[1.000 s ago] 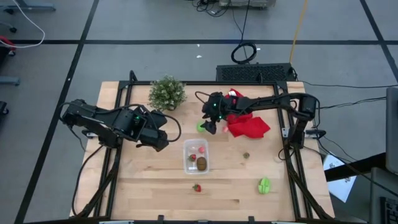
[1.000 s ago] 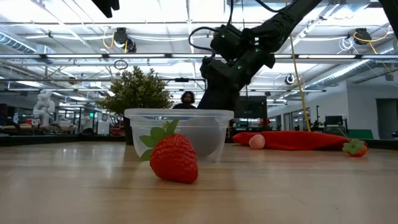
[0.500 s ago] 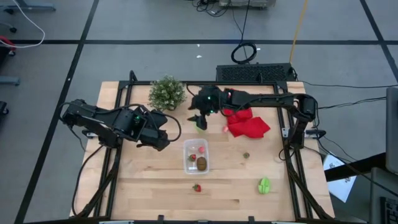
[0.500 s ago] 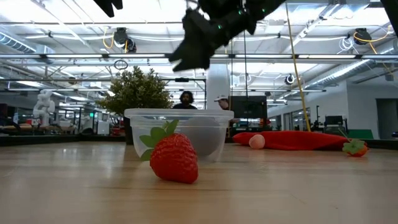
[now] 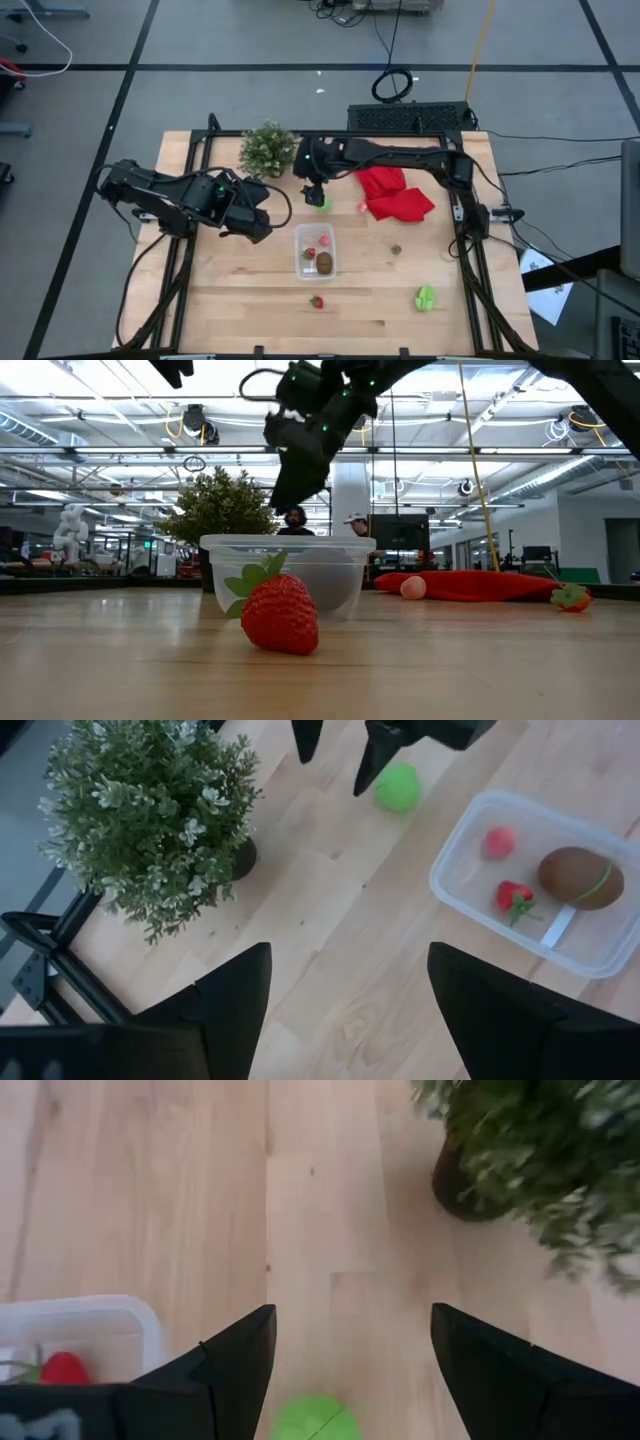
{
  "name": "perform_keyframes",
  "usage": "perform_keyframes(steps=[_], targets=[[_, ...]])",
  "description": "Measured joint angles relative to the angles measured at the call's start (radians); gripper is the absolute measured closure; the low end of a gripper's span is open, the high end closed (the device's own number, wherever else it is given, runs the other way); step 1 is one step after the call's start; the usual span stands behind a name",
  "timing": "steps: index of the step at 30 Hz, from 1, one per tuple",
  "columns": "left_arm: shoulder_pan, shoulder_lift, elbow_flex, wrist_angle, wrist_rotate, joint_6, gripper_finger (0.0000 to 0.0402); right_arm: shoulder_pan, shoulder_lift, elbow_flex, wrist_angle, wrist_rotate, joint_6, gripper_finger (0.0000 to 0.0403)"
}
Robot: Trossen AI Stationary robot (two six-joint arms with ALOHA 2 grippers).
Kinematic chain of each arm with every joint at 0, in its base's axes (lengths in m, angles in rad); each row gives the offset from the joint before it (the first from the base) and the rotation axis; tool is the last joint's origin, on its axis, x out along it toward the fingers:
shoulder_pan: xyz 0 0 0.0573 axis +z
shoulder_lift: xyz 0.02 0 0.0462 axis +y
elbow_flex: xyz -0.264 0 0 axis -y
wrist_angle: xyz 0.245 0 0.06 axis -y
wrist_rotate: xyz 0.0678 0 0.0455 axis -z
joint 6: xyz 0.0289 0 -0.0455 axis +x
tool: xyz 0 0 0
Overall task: Pick and placing Produce into tupperware
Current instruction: Put the green lime into the transparent bin
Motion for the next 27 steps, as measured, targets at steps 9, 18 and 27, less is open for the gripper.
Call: perform_keyframes(steps=[9,18,27], targets=[[0.001,-0.01,0.0,-0.013,0.0,0.038,0.0128,-0.002,0.007,-0.104,-0.088,0.001,0.013,0.0146],[0.002,-0.014,0.0,-0.012,-0.021,0.037,0.0128,0.008,0.009,-0.234,-0.043,0.002,0.015,0.0146],[0.002,-0.013,0.0,-0.012,-0.02,-0.004,0.0128,0.018,0.007,-0.236,0.001,0.003,0.01,0.0146]])
